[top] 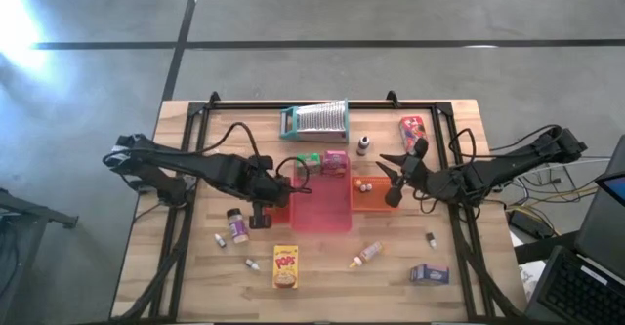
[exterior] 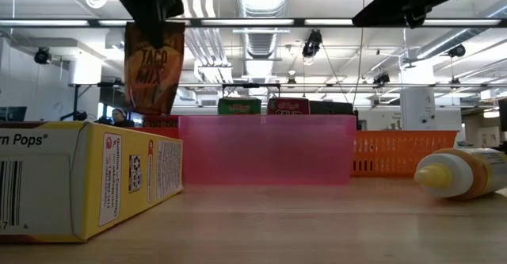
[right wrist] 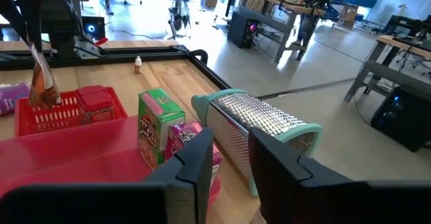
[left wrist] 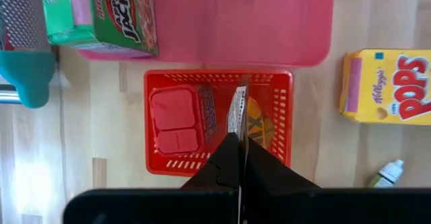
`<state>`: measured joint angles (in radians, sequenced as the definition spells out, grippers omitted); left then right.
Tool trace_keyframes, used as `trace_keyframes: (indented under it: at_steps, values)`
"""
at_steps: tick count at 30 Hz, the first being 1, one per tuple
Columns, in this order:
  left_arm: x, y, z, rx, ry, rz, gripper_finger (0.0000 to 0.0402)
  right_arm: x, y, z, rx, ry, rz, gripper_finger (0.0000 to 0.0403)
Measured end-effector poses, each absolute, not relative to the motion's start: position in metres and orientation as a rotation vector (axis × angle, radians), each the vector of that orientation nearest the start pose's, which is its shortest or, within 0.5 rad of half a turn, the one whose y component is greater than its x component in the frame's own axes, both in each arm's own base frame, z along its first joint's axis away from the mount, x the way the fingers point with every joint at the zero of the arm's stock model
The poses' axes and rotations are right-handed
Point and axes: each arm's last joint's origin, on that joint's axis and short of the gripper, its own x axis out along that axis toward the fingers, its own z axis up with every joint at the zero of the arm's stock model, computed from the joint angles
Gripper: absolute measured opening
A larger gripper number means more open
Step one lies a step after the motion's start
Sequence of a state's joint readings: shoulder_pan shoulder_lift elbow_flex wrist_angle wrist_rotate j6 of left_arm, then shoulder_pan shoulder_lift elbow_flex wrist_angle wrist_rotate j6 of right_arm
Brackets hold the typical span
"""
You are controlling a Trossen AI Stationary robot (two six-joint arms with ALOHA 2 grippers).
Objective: Pick & Place Kitchen Items
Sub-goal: Put the orange spice bag into the red bin
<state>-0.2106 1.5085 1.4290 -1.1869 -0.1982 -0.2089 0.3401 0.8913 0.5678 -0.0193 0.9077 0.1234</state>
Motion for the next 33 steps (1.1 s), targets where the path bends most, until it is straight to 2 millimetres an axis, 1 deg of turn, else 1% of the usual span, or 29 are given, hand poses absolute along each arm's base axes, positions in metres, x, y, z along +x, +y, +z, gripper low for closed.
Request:
trace_keyframes:
  at_steps: [5,11,17,23,28,33]
  values:
    - [0.278,-0.051,0.304,0.08,1.237,0.123,0.0,0.183,0.041,0.259,-0.083,0.246,-0.578,0.0076]
    - [0.28,-0.044,0.289,0.082,1.244,0.136,0.0,0.183,0.041,0.259,-0.079,0.245,-0.578,0.0061]
    - [0.28,-0.038,0.271,0.088,1.257,0.144,0.0,0.183,0.041,0.259,-0.079,0.245,-0.578,0.0051]
    - [0.282,-0.033,0.254,0.099,1.231,0.137,0.0,0.183,0.041,0.259,-0.079,0.245,-0.578,0.0043]
    - [0.282,-0.032,0.241,0.11,1.217,0.129,0.0,0.183,0.041,0.259,-0.077,0.245,-0.578,0.005]
    - [0.283,-0.032,0.235,0.118,1.195,0.134,0.0005,0.183,0.041,0.259,-0.077,0.245,-0.577,0.0066]
